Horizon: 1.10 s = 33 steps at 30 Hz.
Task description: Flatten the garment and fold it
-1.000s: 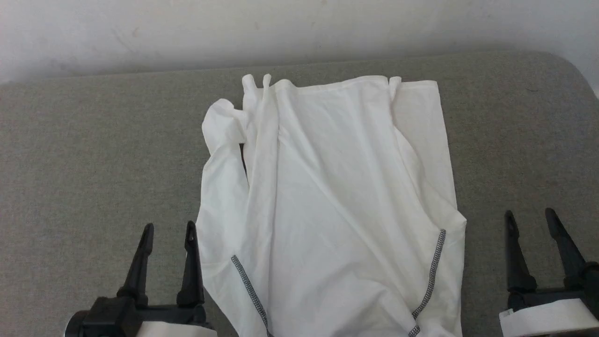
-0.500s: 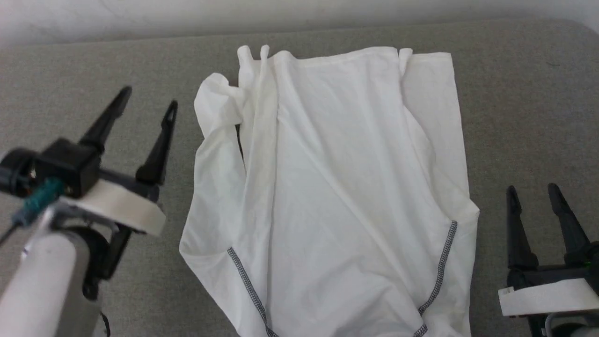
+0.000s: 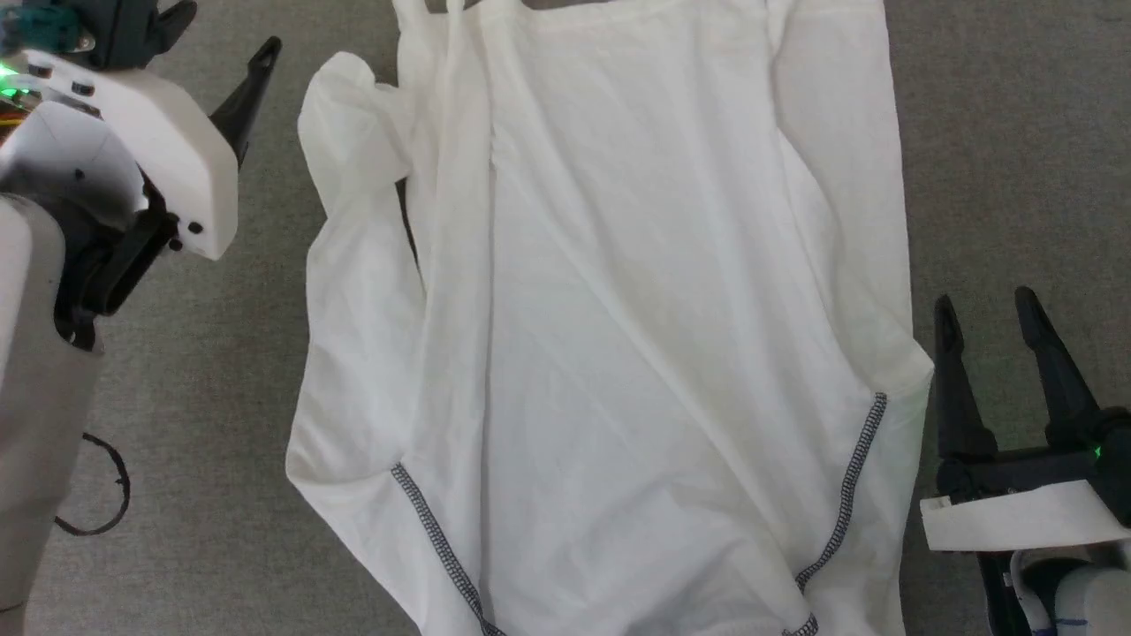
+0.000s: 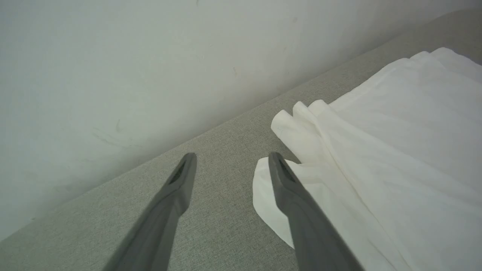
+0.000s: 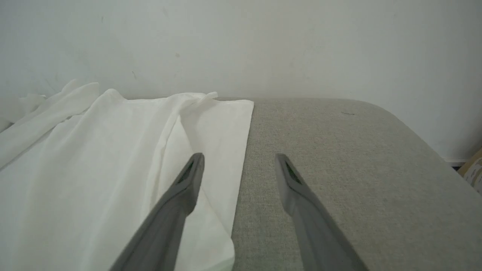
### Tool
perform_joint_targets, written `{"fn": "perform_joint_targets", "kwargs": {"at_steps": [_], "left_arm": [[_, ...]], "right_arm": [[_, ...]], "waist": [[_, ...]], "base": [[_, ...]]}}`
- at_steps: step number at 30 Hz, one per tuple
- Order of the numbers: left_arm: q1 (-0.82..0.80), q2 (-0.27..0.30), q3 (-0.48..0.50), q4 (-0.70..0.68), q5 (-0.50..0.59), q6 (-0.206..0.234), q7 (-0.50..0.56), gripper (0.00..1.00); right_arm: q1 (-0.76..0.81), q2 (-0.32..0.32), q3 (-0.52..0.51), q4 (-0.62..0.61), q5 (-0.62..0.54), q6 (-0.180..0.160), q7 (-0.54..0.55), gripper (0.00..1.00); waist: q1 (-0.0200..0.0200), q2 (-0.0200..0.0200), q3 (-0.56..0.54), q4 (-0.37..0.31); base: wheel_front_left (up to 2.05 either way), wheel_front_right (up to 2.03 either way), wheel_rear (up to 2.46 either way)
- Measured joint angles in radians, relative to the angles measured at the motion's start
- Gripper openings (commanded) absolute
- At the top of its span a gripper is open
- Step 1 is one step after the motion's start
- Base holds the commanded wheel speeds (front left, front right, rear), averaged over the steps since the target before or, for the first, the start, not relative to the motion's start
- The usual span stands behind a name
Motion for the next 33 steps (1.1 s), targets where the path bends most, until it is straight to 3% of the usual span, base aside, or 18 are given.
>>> {"fn": "perform_joint_targets", "kwargs": {"at_steps": [6, 27, 28, 29, 33], "left_arm": [[-0.053, 0.007, -0.022, 0.055, -0.102, -0.001, 0.063, 1.00], [-0.078, 0.021, -0.044, 0.100, -0.221, -0.001, 0.219, 1.00], [-0.082, 0.025, -0.046, 0.097, -0.222, -0.001, 0.221, 0.42], [-0.085, 0.027, -0.048, 0.094, -0.222, -0.001, 0.221, 0.00], [-0.087, 0.029, -0.058, 0.081, -0.232, -0.001, 0.218, 0.00]], "right_arm": [[-0.010, 0.000, 0.005, 0.000, -0.010, 0.000, 0.003, 1.00], [-0.045, 0.000, 0.014, -0.004, -0.028, 0.000, 0.036, 1.00], [-0.045, 0.000, 0.014, -0.004, -0.028, 0.000, 0.036, 1.00], [-0.045, 0.000, 0.014, -0.003, -0.028, 0.000, 0.036, 1.00], [-0.046, 0.000, 0.013, 0.000, -0.028, 0.000, 0.036, 1.00]], "waist": [[0.0000, 0.0000, 0.062, -0.022], [-0.0003, 0.0000, 0.147, -0.043], [-0.0003, 0.0000, 0.151, -0.044], [-0.0003, 0.0000, 0.154, -0.045], [-0.0002, 0.0000, 0.160, -0.050]], "base": [[0.00, 0.00, 0.00], [0.00, 0.00, 0.00], [0.00, 0.00, 0.00], [0.00, 0.00, 0.00], [0.00, 0.00, 0.00]]}}
